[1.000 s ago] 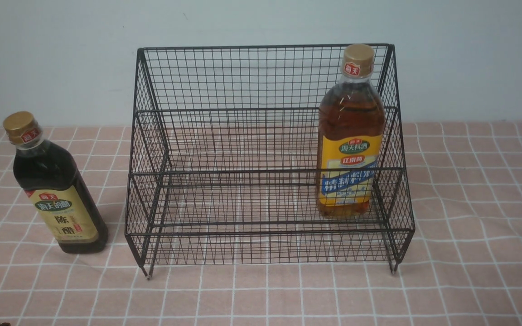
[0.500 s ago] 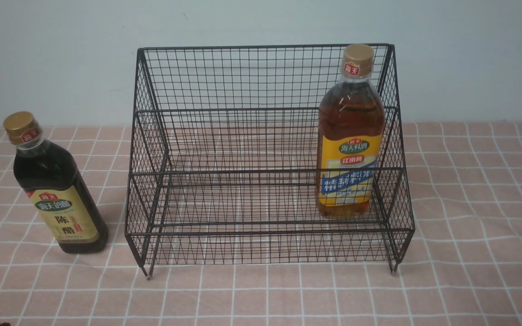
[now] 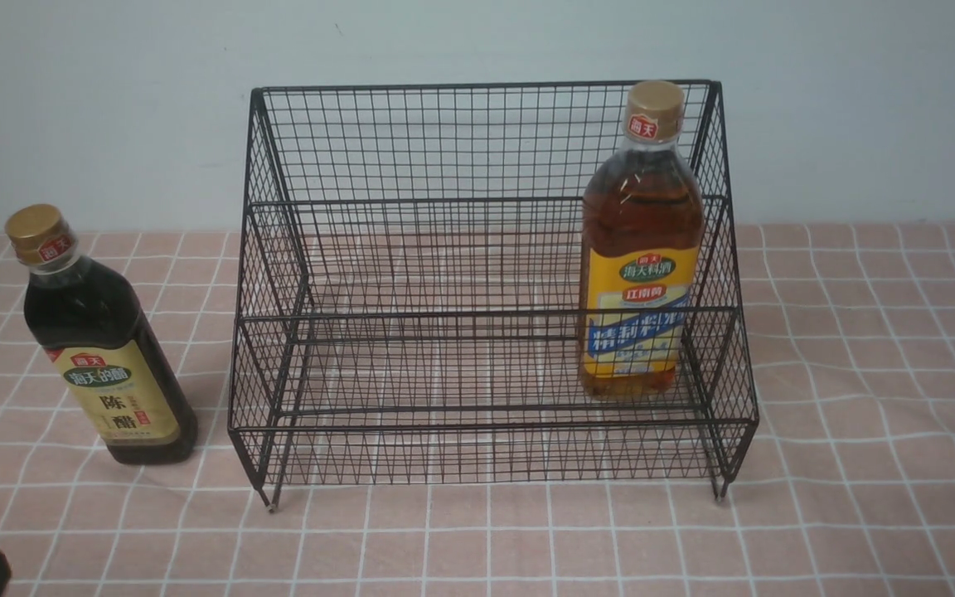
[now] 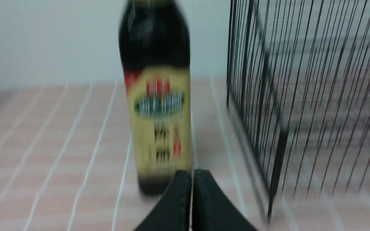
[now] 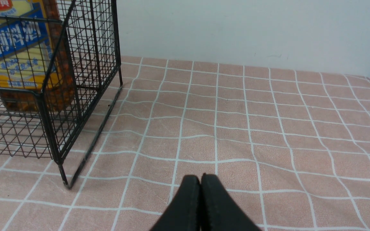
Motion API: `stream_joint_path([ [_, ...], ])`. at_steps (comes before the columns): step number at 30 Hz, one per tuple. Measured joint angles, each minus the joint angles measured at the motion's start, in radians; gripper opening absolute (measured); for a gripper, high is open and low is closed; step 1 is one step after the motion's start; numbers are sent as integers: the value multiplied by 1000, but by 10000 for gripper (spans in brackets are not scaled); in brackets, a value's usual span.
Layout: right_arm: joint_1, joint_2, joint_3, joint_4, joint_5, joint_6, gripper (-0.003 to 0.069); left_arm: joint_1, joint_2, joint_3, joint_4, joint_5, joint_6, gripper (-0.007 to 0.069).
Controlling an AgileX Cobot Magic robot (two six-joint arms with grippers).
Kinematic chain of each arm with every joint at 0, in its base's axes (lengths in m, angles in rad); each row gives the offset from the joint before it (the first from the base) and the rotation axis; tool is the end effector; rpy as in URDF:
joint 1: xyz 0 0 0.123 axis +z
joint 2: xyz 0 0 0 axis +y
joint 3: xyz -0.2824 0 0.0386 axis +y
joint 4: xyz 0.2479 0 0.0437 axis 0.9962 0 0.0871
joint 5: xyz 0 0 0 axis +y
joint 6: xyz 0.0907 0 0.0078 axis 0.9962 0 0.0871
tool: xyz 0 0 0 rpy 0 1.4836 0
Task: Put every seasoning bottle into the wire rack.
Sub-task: Use the left arm to grab the condiment bottle closest to it
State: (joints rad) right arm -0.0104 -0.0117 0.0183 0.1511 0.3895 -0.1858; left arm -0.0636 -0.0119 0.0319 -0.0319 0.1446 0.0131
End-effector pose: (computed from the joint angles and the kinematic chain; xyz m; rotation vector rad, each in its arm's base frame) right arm 0.0521 0.0047 0.1730 -0.0726 1.8738 0.0149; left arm 0.0565 -0.0040 0.1898 0.0407 1.6480 -0.0664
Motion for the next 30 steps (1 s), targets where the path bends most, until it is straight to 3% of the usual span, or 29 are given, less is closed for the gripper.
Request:
stream_joint_path([
  [2, 0, 0, 0, 0, 0, 0, -13, 0, 0, 0, -23, -95, -3, -7],
  [5, 0, 0, 0, 0, 0, 0, -13, 0, 0, 0, -49, -380, -5, -7],
  [8, 0, 0, 0, 0, 0, 0, -13, 0, 13, -5, -79, -512, -3, -7],
  [15, 0, 0, 0, 0, 0, 0, -13, 0, 258, -123, -116, -486, 54, -6],
  [21, 0, 0, 0, 0, 0, 2, -13, 0, 619, -295, -116, -505, 77, 68],
  [24, 0, 0, 0, 0, 0, 2, -13, 0, 764, -361, -117, -544, 78, 153],
  [26, 0, 0, 0, 0, 0, 2, -13, 0, 872, -417, -132, -572, 78, 263],
  [27, 0, 0, 0, 0, 0, 2, -13, 0, 879, -422, -135, -574, 78, 272],
  [28, 0, 0, 0, 0, 0, 2, -13, 0, 933, -453, -164, -598, 78, 358],
  [30, 0, 0, 0, 0, 0, 2, -13, 0, 981, -477, -200, -626, 82, 423],
])
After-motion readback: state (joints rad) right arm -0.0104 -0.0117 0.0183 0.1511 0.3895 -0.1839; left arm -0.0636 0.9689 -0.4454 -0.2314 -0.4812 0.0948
